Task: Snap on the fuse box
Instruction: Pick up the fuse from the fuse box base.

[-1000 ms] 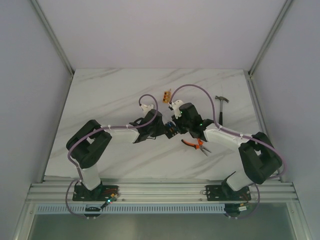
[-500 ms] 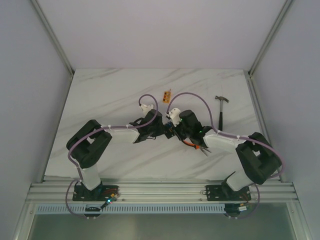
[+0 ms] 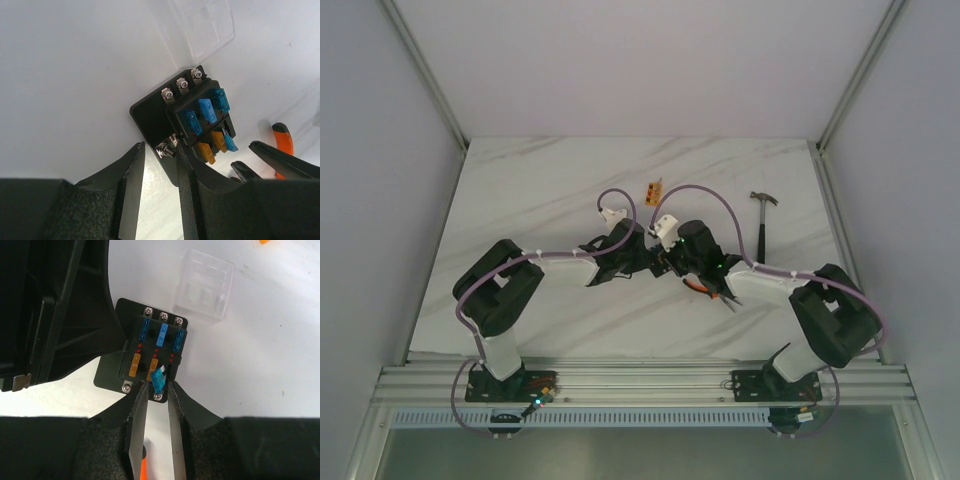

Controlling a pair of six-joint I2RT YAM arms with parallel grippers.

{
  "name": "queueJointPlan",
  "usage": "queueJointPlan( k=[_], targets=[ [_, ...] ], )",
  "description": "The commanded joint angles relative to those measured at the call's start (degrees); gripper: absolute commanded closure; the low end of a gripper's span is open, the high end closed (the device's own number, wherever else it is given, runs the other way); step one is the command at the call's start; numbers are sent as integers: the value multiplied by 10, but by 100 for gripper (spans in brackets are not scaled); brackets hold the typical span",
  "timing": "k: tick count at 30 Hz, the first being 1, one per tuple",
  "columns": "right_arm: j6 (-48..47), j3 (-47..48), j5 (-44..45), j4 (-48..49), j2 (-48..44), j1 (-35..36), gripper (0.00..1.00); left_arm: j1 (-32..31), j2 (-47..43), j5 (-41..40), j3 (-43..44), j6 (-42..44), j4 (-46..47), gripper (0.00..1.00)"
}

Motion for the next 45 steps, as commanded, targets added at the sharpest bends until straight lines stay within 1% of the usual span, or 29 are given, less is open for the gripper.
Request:
queueJointPlan(
  k=[1,5,10,17,19,22,28,31,39,43,45],
  targets=[
    [-16,6,1,11,10,3,71,3,16,-3,-10,16,-48,59],
    [-21,21,5,-4,38,3,71,3,16,-2,-11,16,-48,59],
    [-24,33,10,-14,50,3,73,4,16,1,-12,16,-48,59],
    [-25,40,17,-13,57,2,82,3,16,5,-14,17,-47,60],
    [-22,40,23,-10,55,2,88,3,16,6,-16,19,-47,60],
    [-15,43,26,-5,50,-1,93,3,15,7,-19,19,-46,61],
    [-1,56,15,-14,38,-8,100,4,7,6,-33,18,-46,61],
    [6,66,-5,-42,30,-9,100,4,0,7,-41,18,-45,62],
    [56,140,-58,-183,34,-13,100,3,-32,8,-72,23,-43,62],
    [92,184,-98,-266,55,-33,100,3,-50,17,-86,23,-35,62],
    [110,202,-123,-292,64,-47,100,4,-54,24,-93,23,-28,61]
  ],
)
